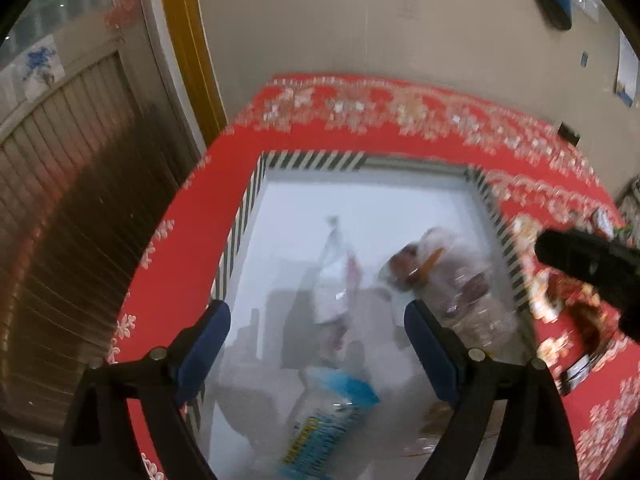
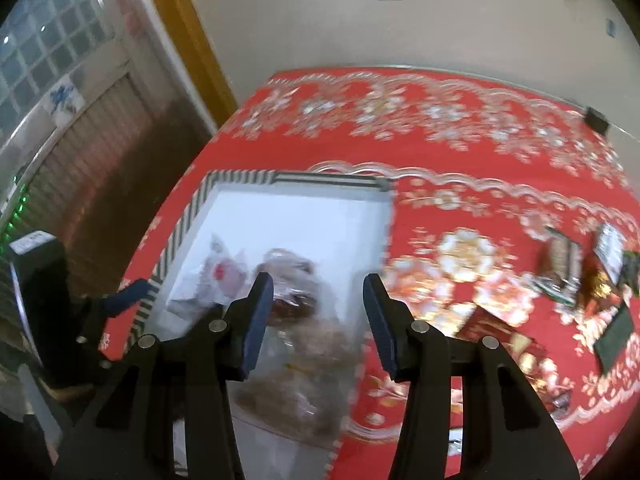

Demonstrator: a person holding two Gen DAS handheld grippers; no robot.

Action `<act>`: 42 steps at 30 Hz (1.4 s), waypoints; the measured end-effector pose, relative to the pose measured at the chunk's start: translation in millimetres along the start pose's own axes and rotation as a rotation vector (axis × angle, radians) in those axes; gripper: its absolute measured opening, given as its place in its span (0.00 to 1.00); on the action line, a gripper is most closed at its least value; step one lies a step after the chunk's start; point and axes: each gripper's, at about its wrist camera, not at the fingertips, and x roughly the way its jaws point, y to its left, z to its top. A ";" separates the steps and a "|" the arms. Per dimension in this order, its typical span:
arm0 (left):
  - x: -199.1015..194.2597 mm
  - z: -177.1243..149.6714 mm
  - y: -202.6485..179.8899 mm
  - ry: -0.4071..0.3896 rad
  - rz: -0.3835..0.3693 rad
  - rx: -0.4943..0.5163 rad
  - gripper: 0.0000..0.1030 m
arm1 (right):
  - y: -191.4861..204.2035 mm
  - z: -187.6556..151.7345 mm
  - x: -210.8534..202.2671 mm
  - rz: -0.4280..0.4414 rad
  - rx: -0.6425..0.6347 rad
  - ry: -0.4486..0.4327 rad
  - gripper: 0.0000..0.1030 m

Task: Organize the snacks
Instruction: 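Grasp the clear wrapped cake with the left tool while the right tool grasps a red-gold candy pack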

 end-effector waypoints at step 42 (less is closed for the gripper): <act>-23.5 -43.8 -161.5 0.147 -0.166 0.108 0.88 | -298.4 10.5 21.1 -0.010 0.233 0.108 0.45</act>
